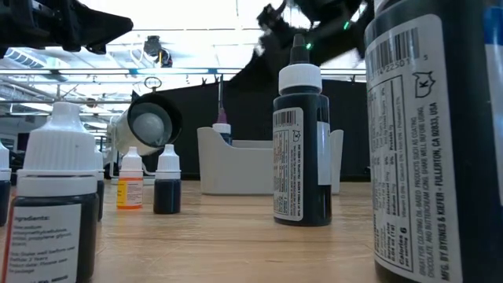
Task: Pick & Place food coloring
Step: Adjust the gray bin
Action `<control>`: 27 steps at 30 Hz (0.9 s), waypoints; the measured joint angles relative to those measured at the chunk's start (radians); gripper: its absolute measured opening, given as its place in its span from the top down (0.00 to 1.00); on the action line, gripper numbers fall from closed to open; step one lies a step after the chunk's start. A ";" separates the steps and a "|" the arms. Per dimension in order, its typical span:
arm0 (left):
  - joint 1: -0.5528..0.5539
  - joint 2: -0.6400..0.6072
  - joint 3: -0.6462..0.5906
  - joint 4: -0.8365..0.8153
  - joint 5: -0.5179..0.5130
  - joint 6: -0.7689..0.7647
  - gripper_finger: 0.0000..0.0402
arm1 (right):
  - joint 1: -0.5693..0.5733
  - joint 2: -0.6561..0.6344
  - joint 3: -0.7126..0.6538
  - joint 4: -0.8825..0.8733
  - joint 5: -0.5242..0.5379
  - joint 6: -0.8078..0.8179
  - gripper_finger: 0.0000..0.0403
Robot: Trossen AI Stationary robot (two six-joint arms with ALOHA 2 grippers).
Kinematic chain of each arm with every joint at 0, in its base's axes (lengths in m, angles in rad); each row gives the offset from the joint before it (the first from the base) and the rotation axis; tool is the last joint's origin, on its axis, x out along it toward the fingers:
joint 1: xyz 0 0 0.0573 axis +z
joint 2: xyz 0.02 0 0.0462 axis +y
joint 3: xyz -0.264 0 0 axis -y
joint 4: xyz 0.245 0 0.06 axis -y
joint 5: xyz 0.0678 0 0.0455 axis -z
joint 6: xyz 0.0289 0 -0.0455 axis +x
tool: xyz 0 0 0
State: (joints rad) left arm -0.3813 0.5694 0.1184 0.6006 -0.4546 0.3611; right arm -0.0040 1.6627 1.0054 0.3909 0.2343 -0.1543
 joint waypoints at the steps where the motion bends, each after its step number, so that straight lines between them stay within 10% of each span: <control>1: 0.000 0.000 0.000 0.000 0.000 0.000 0.91 | 0.000 -0.043 0.000 -0.057 0.003 -0.001 0.46; 8: 0.000 0.000 0.000 -0.001 0.000 -0.003 0.91 | -0.003 -0.262 -0.084 -0.249 0.120 0.001 0.58; 19: 0.000 0.000 0.000 0.000 0.000 0.000 0.91 | -0.105 -0.315 -0.374 -0.063 0.073 -0.034 0.98; 27: 0.000 0.000 0.000 0.000 0.000 0.002 0.91 | -0.253 -0.309 -0.399 -0.049 -0.182 0.043 1.00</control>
State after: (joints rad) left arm -0.3810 0.5692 0.1184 0.6008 -0.4549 0.3634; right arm -0.2572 1.3537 0.6064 0.3423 0.0519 -0.1112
